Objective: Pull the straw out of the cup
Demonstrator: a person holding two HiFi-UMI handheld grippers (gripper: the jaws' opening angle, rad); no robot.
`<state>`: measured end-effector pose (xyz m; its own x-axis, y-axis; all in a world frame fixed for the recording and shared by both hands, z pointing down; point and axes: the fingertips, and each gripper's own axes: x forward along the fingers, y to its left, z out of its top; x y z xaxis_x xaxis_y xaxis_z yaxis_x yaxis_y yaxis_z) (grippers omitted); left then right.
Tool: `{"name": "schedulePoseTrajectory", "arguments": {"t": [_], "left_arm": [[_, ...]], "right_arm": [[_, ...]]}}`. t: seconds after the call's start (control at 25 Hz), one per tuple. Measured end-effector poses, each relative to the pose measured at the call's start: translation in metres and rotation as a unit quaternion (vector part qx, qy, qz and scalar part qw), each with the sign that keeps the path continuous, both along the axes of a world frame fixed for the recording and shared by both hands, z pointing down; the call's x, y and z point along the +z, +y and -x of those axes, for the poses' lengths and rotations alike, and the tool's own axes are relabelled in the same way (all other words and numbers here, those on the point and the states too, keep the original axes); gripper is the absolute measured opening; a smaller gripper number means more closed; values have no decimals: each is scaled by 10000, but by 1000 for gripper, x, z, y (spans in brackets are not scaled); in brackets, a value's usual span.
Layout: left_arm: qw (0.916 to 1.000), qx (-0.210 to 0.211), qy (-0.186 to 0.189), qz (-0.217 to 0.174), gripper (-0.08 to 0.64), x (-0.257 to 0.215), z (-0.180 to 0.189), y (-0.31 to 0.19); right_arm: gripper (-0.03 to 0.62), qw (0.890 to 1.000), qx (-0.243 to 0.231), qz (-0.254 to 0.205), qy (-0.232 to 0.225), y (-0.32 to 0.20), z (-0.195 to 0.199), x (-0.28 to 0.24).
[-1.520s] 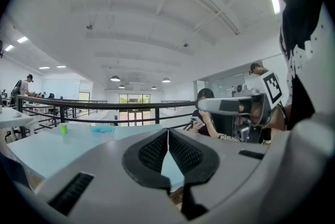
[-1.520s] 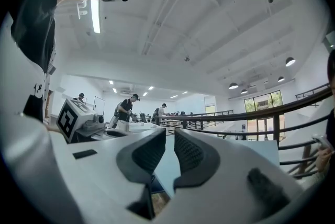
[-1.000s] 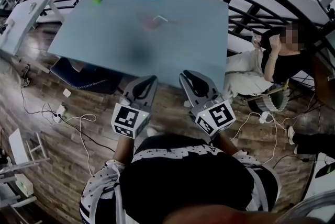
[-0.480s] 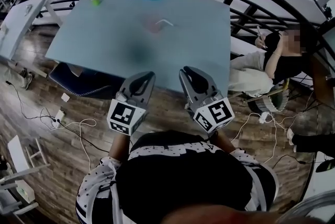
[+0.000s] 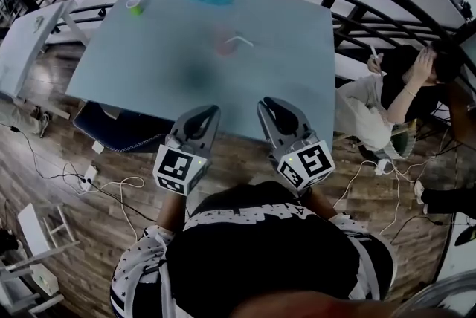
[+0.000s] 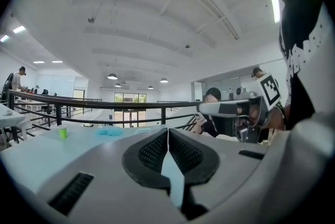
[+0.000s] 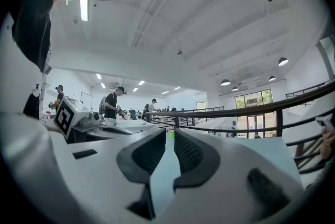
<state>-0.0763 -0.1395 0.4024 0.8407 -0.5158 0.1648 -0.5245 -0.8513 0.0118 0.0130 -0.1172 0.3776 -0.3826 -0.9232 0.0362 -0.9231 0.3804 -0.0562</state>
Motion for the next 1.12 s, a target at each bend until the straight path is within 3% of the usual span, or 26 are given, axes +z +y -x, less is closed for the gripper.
{"name": "schedulePoseTrajectory", "arguments": {"t": [0.36,0.56,1.12], "left_arm": [[9989,-431,-56,-198,14,-12,-13,-33],[9954,-945,-123,-141,14,-9,-2,-52],[9902,-1355,-239,-255,15,-19,-15,-60]], "right_arm": [[40,9989,-430,-172,-62,-46,-18,-3],[40,9968,-738,-247,-153,-62,-14,-7],[40,9904,-1297,-362,-303,-88,-22,-7]]}}
